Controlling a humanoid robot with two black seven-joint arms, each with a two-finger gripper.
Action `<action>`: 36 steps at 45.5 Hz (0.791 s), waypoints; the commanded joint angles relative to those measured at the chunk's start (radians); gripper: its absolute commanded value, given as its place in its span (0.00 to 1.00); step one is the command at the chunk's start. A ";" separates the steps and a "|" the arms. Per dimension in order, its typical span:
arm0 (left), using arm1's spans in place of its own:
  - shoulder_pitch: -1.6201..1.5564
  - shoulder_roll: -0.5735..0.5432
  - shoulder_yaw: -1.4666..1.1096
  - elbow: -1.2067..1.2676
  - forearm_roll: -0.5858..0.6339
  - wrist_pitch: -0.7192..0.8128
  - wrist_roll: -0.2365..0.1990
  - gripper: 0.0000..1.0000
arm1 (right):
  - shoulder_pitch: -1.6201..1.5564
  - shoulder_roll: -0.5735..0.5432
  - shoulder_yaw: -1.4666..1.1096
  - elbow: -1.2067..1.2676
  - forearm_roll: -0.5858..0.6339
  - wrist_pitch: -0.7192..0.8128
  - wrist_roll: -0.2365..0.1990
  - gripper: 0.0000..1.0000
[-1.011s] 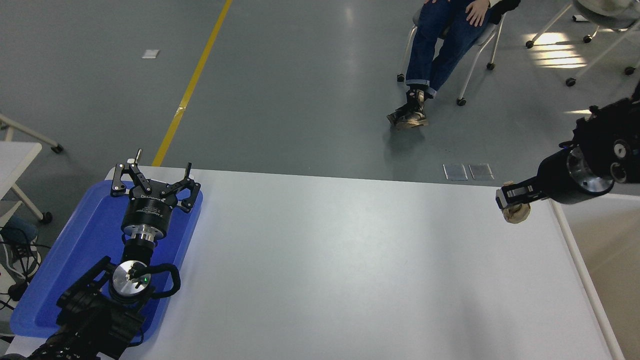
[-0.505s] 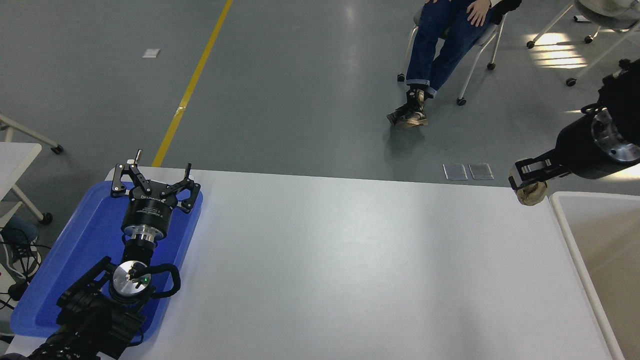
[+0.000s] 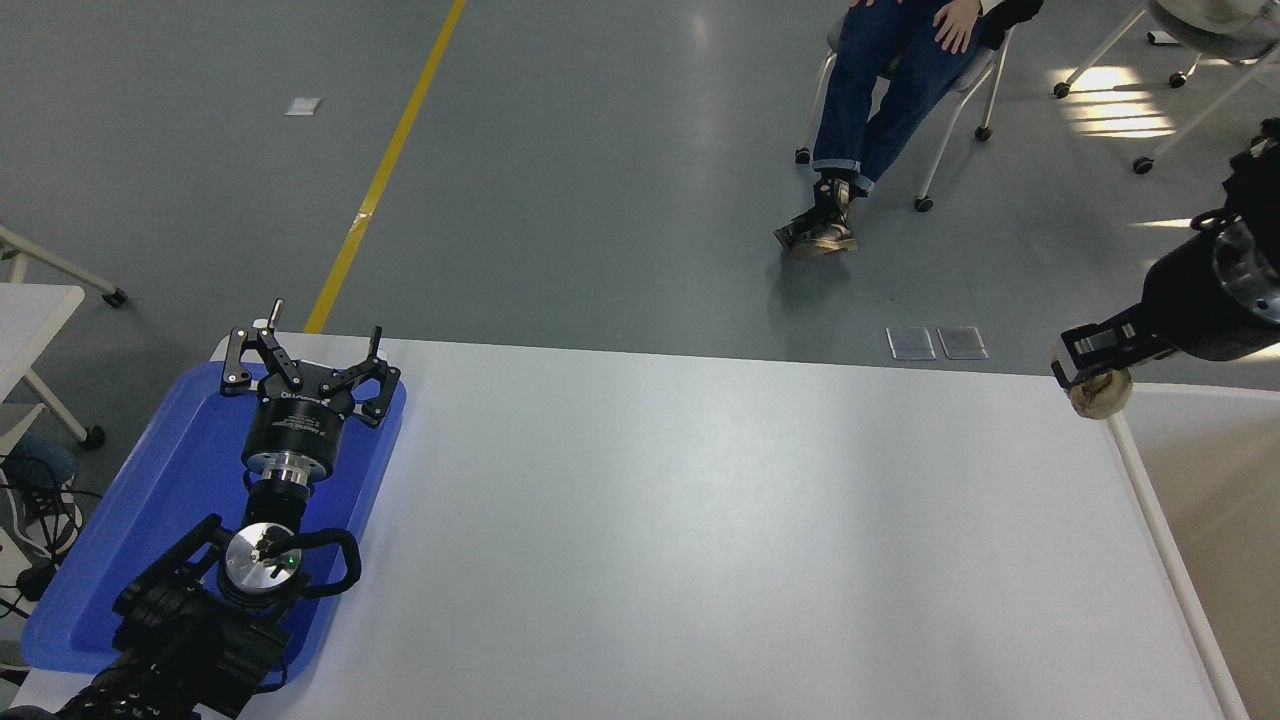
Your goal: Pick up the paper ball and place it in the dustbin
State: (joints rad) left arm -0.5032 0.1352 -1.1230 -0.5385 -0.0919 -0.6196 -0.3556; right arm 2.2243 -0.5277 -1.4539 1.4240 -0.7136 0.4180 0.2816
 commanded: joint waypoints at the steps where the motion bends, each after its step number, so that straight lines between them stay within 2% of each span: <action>1: 0.000 0.000 0.000 0.000 0.000 0.000 0.000 1.00 | -0.169 -0.158 0.024 -0.246 -0.159 0.048 0.004 0.00; 9: 0.000 0.000 0.000 0.000 0.000 0.000 0.000 1.00 | -0.348 -0.274 0.104 -0.453 -0.254 0.050 0.014 0.00; 20: 0.000 0.000 0.000 -0.001 0.000 0.000 0.000 1.00 | -0.653 -0.365 0.354 -0.681 -0.290 0.022 0.011 0.00; 26: -0.001 0.000 0.000 0.000 0.000 0.000 0.000 1.00 | -0.879 -0.360 0.492 -0.868 -0.293 -0.042 0.013 0.00; 36: 0.000 0.000 0.000 0.000 0.000 0.000 0.000 1.00 | -1.138 -0.316 0.635 -1.034 -0.288 -0.151 0.013 0.00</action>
State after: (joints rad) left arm -0.5033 0.1349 -1.1228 -0.5388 -0.0921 -0.6198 -0.3559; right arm 1.3801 -0.8638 -0.9832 0.6003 -0.9932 0.3655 0.2939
